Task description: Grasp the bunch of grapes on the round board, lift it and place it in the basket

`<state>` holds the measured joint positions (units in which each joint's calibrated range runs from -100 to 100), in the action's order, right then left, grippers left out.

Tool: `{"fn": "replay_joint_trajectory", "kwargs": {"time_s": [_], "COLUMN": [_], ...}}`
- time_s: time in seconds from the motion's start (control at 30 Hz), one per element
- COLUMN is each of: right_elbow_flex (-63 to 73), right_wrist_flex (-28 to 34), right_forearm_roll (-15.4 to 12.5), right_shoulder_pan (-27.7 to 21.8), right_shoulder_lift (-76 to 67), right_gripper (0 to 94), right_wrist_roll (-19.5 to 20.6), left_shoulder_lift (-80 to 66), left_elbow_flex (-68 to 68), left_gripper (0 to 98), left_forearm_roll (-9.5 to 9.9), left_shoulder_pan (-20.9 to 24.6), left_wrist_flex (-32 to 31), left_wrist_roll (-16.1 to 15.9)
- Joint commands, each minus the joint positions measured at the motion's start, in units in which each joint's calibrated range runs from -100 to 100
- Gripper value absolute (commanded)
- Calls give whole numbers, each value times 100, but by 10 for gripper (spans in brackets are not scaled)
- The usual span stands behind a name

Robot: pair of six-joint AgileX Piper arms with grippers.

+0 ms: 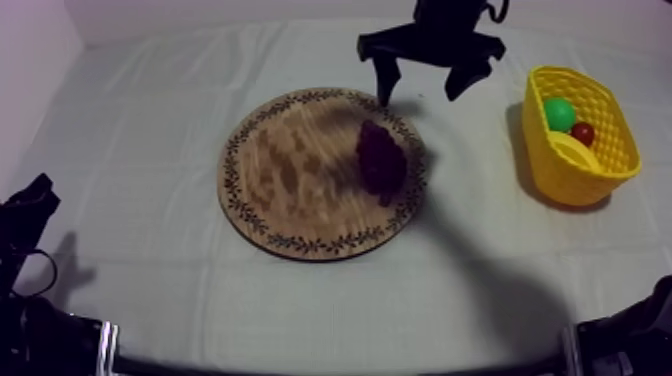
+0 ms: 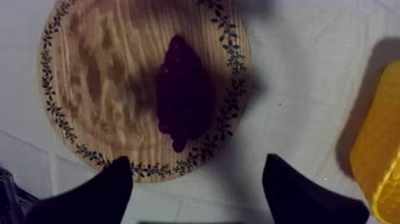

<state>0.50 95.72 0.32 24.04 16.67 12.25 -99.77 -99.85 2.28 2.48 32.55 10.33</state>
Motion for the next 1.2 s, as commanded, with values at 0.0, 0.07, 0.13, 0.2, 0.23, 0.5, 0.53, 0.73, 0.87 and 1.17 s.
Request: {"fn": "replay_joint_trajectory", "kwargs": {"time_s": [0.0, 0.07, 0.13, 0.2, 0.23, 0.5, 0.53, 0.73, 0.87, 1.17], "right_elbow_flex": [-4, -8, 3, 31, 48, 178, 198, 410, 577, 834], "right_wrist_flex": [-5, -40, -63, -78, -89, -218, -227, -252, -236, -257], "right_forearm_roll": [-21, -41, -74, -110, -125, -156, -159, -156, -130, -69], "right_shoulder_pan": [10, 20, 32, 39, 41, 129, 138, 165, 170, 183], "right_shoulder_lift": [157, 302, 451, 599, 673, 1243, 1313, 1720, 1971, 2397], "right_gripper": [631, 631, 631, 631, 631, 631, 631, 633, 635, 630], "right_wrist_roll": [1, 14, 27, 36, 43, 92, 98, 128, 136, 143], "left_shoulder_lift": [3, 3, 3, 3, 3, 3, 3, 3, 3, 3], "left_elbow_flex": [-4, -4, -4, -4, -4, -4, -4, -4, -4, -4], "left_gripper": [0, 0, 0, 0, 0, 0, 0, 0, 0, 0], "left_forearm_roll": [-1, -1, -1, -1, -1, -1, -1, -1, -1, -1], "left_shoulder_pan": [1, 1, 1, 1, 1, 1, 1, 1, 1, 1], "left_wrist_flex": [3, 3, 3, 3, 3, 3, 3, 3, 3, 3], "left_wrist_roll": [0, 0, 0, 0, 0, 0, 0, 0, 0, 0]}}
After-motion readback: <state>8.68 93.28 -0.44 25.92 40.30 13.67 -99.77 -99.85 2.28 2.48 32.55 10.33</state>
